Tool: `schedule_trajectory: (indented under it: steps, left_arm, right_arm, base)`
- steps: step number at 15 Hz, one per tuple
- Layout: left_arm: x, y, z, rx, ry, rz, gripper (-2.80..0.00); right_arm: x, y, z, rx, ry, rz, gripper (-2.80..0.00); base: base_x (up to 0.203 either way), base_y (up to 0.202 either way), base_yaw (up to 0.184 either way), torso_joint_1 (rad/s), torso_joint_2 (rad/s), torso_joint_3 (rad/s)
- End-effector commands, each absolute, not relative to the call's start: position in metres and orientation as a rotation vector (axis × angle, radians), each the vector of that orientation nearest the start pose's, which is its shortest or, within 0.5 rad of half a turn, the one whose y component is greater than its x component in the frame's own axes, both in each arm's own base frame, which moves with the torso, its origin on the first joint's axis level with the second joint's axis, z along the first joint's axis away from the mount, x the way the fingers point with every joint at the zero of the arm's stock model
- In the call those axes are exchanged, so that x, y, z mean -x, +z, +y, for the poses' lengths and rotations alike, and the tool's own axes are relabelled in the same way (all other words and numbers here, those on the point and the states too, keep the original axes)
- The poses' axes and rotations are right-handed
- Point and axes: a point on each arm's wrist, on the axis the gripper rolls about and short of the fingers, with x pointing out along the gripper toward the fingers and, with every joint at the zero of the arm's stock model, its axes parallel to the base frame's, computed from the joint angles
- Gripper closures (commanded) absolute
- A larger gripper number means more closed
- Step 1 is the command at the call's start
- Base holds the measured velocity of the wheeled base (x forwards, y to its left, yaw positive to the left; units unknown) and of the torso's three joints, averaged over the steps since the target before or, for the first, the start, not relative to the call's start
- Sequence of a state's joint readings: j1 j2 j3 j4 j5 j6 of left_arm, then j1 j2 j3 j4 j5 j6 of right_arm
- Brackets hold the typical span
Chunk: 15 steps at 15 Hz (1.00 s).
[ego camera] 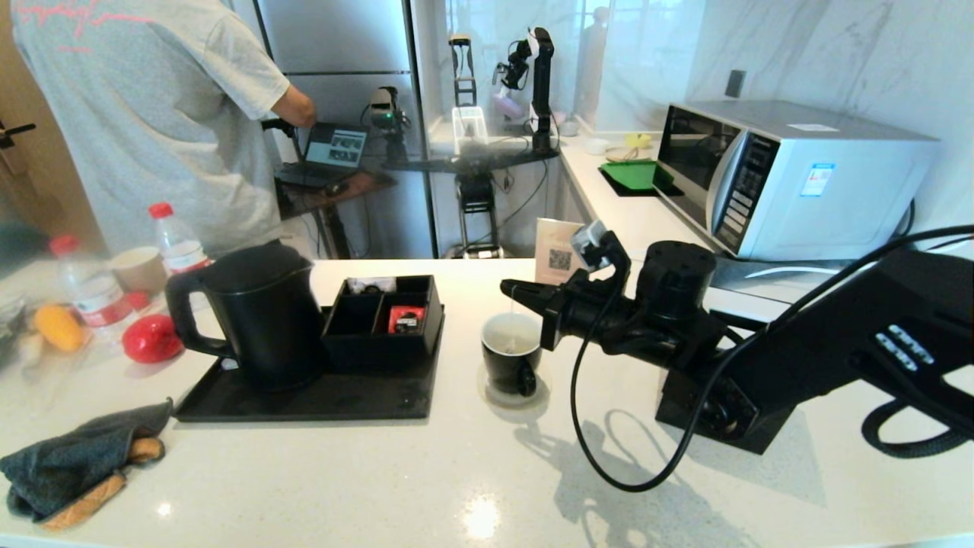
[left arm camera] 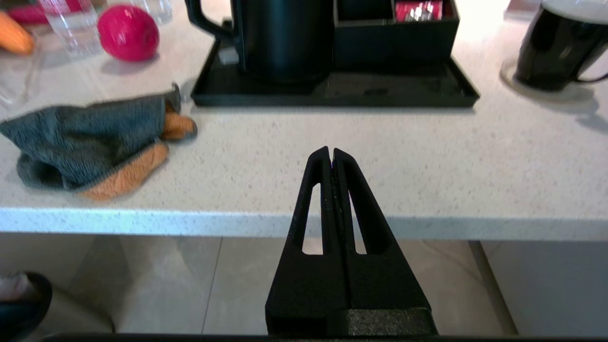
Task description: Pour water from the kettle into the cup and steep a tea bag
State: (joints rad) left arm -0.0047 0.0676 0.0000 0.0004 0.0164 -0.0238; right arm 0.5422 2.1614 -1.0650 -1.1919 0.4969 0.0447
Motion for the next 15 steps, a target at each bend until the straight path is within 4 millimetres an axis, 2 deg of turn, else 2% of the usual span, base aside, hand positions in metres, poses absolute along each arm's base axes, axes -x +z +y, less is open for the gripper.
schedule_trajectory:
  steps: [1, 4, 9, 10, 12, 15]
  left_arm:
    - [0.023, 0.075, 0.000, 0.025, 0.015, 0.001, 0.00]
    - [0.023, 0.075, 0.000, 0.025, 0.015, 0.001, 0.00]
    - [0.023, 0.075, 0.000, 0.025, 0.015, 0.001, 0.00]
    - [0.023, 0.075, 0.000, 0.025, 0.015, 0.001, 0.00]
    - [0.023, 0.075, 0.000, 0.025, 0.015, 0.001, 0.00]
    - [0.023, 0.075, 0.000, 0.025, 0.015, 0.001, 0.00]
  right_arm:
    - [-0.350, 0.139, 0.223, -0.044, 1.043, -0.088, 0.00]
    - [-0.353, 0.165, 0.222, -0.045, 1.037, -0.165, 0.00]
    - [-0.361, 0.233, 0.216, -0.044, 1.013, -0.280, 0.00]
    - [-0.361, 0.240, 0.214, -0.043, 1.009, -0.280, 0.00]
    - [-0.360, 0.237, 0.214, -0.042, 1.010, -0.271, 0.00]
    - [-0.358, 0.215, 0.213, -0.021, 1.010, -0.217, 0.00]
  base:
    - [0.000, 0.000, 0.000, 0.000, 0.00, 0.000]
    - [0.000, 0.000, 0.000, 0.000, 0.00, 0.000]
    - [0.000, 0.000, 0.000, 0.000, 0.00, 0.000]
    - [0.000, 0.000, 0.000, 0.000, 0.00, 0.000]
    - [0.000, 0.000, 0.000, 0.000, 0.00, 0.000]
    - [0.000, 0.000, 0.000, 0.000, 0.00, 0.000]
